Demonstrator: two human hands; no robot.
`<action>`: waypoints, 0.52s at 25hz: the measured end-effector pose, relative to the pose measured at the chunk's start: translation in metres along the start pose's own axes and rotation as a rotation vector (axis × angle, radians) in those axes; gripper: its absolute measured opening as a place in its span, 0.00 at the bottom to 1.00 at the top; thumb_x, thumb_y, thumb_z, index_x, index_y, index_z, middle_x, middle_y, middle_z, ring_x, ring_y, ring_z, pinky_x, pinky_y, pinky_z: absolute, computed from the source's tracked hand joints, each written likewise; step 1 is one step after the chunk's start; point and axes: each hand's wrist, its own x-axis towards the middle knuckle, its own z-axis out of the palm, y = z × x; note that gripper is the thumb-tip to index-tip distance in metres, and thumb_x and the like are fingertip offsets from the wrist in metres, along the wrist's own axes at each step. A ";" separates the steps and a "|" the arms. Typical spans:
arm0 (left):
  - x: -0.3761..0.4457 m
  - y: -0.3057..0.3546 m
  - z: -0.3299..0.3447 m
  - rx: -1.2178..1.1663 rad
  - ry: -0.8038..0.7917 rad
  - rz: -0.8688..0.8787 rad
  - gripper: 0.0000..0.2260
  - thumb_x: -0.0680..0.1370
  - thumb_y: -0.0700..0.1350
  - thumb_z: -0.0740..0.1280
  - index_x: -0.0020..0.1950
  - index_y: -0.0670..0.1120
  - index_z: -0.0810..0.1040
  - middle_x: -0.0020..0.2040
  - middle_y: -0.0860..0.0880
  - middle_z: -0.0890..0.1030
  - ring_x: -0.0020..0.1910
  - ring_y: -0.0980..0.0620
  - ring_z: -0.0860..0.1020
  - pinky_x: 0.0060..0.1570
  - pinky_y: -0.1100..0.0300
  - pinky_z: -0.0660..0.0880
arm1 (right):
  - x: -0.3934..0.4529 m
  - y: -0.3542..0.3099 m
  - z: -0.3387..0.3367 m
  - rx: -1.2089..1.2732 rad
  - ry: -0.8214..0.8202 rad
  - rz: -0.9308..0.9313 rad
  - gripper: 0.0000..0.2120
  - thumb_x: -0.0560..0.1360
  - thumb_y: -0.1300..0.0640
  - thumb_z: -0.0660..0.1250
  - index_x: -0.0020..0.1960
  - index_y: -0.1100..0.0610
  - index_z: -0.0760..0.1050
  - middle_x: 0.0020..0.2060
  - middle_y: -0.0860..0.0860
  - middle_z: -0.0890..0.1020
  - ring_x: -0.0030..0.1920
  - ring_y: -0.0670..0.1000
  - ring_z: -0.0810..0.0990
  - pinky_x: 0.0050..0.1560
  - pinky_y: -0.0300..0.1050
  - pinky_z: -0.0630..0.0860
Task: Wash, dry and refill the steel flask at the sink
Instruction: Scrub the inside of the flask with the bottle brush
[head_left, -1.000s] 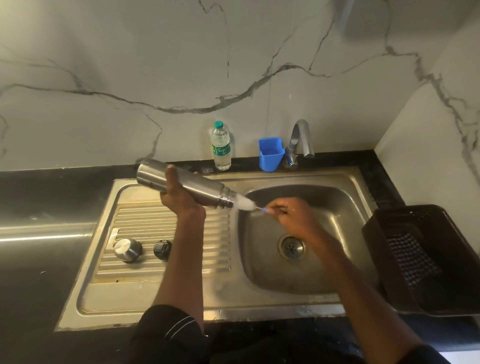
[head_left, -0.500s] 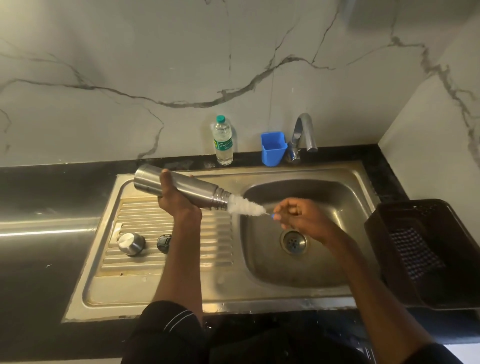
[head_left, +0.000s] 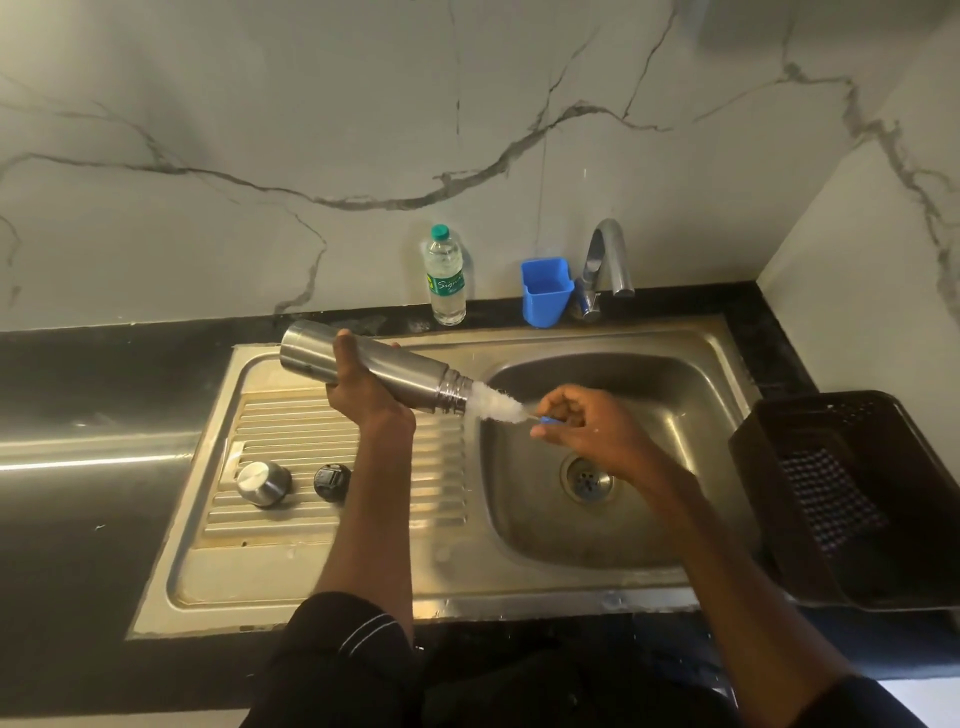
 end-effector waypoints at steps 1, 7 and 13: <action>-0.004 -0.002 0.001 0.001 -0.011 -0.008 0.28 0.74 0.51 0.78 0.68 0.41 0.72 0.57 0.39 0.85 0.43 0.42 0.87 0.42 0.49 0.85 | 0.002 -0.005 0.008 -0.007 0.035 -0.060 0.07 0.72 0.57 0.79 0.44 0.48 0.82 0.38 0.48 0.86 0.41 0.50 0.85 0.48 0.50 0.82; -0.008 -0.011 0.000 0.001 -0.025 -0.060 0.29 0.73 0.51 0.79 0.68 0.42 0.73 0.58 0.38 0.85 0.46 0.40 0.87 0.46 0.44 0.86 | 0.022 -0.020 0.020 -0.330 0.128 -0.126 0.07 0.73 0.51 0.67 0.44 0.51 0.83 0.38 0.48 0.86 0.41 0.52 0.84 0.46 0.52 0.81; -0.014 -0.014 -0.006 0.022 -0.022 -0.076 0.29 0.74 0.52 0.79 0.68 0.43 0.72 0.58 0.38 0.84 0.46 0.40 0.88 0.45 0.46 0.86 | 0.009 -0.017 0.030 -0.197 0.131 -0.187 0.02 0.74 0.56 0.76 0.44 0.51 0.84 0.36 0.49 0.85 0.39 0.52 0.83 0.43 0.48 0.79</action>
